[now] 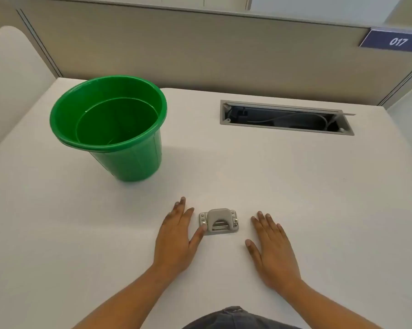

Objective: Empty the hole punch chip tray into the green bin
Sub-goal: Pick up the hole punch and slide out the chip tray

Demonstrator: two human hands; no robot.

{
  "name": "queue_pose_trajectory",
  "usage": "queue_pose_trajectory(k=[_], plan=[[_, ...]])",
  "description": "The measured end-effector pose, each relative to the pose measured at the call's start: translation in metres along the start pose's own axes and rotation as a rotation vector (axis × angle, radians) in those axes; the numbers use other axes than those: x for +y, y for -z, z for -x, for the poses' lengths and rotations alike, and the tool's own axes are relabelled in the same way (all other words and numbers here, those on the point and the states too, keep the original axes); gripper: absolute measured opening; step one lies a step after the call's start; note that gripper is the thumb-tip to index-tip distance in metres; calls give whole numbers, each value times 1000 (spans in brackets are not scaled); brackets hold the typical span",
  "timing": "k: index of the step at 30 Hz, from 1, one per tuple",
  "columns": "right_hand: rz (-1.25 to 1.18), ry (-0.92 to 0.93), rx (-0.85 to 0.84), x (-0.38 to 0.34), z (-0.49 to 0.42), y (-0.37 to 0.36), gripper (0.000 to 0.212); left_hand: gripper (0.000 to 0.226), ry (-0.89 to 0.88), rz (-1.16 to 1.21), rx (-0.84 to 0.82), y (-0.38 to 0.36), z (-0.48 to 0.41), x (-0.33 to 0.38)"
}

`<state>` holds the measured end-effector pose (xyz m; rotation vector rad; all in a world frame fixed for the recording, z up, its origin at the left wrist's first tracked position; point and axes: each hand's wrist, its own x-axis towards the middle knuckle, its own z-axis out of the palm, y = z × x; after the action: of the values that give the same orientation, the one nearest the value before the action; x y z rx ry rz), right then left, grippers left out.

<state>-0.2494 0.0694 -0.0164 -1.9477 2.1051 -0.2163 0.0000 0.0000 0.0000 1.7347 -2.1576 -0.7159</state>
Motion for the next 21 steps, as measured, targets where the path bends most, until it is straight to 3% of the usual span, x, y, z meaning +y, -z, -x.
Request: queue_pose_trajectory(k=[3, 9, 14, 18, 21], plan=[[-108, -39, 29, -10, -3, 4, 65, 66, -80, 69, -18, 5, -22, 14], [-351, -72, 110, -33, -6, 7, 51, 25, -96, 65, -235, 18, -55, 37], [-580, -154, 129, -50, -6, 15, 44, 24, -19, 145, -321, 22, -59, 45], [-947, -395, 174, -70, -9, 30, 31, 26, 110, 299, -289, 28, -42, 50], [-1245, -551, 11, -85, -7, 43, 30, 33, 202, 507, -180, 33, -17, 59]])
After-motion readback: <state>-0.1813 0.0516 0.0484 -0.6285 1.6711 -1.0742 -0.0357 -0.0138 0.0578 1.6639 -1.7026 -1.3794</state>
